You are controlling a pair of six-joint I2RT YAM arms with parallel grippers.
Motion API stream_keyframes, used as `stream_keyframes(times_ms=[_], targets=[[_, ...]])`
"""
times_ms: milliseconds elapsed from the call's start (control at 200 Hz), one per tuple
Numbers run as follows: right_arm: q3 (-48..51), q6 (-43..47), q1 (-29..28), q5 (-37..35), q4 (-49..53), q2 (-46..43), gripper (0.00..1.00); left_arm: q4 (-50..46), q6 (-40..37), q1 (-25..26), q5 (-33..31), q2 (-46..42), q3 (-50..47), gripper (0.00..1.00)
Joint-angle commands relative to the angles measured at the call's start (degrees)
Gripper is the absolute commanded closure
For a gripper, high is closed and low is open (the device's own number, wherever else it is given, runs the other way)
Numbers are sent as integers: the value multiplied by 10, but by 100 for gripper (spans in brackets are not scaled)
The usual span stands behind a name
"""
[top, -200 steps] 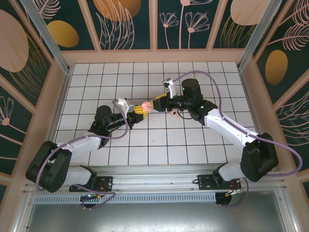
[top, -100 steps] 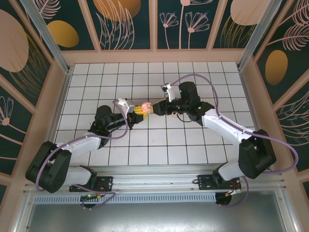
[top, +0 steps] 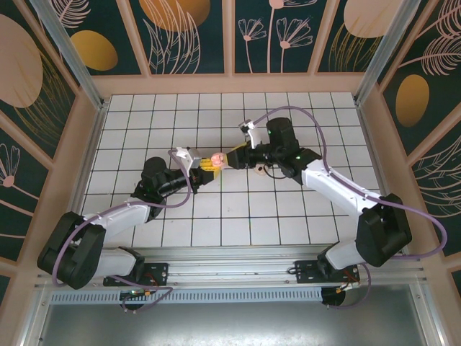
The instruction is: Insert wireless bluetooth earbuds into charging case
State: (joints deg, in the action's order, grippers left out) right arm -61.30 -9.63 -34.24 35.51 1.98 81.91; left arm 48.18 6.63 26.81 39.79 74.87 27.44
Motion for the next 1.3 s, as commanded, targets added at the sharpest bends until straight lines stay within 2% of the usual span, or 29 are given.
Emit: stream_keyframes(times_ms=[0,440,741,1296], targets=[[-35,13,-5,6,-1,-4,45,16,-12,2,1,-12,13,84],[-54,20,-17,4,14,34,46,16,-13,2,1,-16,12,84],[-66,19,-18,-37,52,47,46,12,-15,3,-1,-20,11,84],[-28,7,-28,-59,67,21,47,13,-15,3,-8,-31,10,85]])
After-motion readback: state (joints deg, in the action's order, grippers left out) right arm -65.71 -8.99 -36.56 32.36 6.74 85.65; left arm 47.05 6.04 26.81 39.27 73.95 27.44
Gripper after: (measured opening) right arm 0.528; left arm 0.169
